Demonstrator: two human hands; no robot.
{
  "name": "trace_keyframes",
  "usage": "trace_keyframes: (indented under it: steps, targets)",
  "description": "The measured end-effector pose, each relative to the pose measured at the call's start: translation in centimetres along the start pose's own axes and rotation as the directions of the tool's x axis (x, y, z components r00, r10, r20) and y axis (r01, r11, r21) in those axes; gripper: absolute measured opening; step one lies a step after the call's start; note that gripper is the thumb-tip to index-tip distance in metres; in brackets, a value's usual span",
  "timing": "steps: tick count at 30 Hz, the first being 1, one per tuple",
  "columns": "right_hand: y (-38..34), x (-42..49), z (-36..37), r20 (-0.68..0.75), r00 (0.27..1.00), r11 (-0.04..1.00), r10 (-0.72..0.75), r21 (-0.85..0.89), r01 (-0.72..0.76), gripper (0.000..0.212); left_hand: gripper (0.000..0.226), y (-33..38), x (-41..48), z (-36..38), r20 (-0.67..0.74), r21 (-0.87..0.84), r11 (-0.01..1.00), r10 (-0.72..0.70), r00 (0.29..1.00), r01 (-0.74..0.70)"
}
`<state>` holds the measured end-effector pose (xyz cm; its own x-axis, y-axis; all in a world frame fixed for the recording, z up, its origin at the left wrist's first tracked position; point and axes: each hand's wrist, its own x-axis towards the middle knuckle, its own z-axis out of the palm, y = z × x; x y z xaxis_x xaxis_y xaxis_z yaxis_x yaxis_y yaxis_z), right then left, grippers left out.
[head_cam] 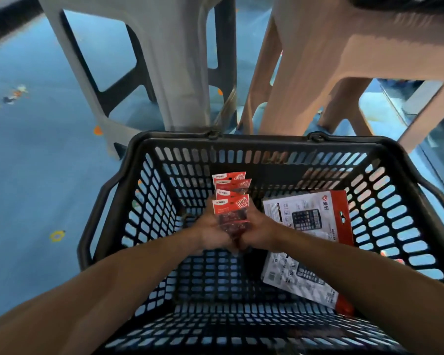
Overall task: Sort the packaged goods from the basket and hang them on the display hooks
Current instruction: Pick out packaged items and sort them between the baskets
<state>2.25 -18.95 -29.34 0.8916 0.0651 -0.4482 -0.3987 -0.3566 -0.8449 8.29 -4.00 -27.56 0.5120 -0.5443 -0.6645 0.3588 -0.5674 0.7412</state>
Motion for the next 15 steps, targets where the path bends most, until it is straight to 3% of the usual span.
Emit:
trace_keyframes:
  steps: [4,8,15]
  targets:
    - [-1.4,-0.3,-0.1,-0.023,0.998,0.992,0.054,0.117,-0.051,0.104,0.096,-0.5,0.5,0.3,-0.081,-0.006,0.999,0.034,0.996,-0.035]
    - [-3.2,-1.4,-0.4,-0.009,0.999,0.985,0.047,0.165,-0.045,0.075,0.109,0.2,-0.2,0.4,-0.070,-0.130,0.989,0.067,0.995,-0.076]
    - [-6.9,-4.0,-1.9,-0.001,0.999,0.992,-0.032,0.122,0.032,0.054,0.072,3.8,-3.4,-0.3,0.021,-0.135,0.982,0.137,0.990,-0.133]
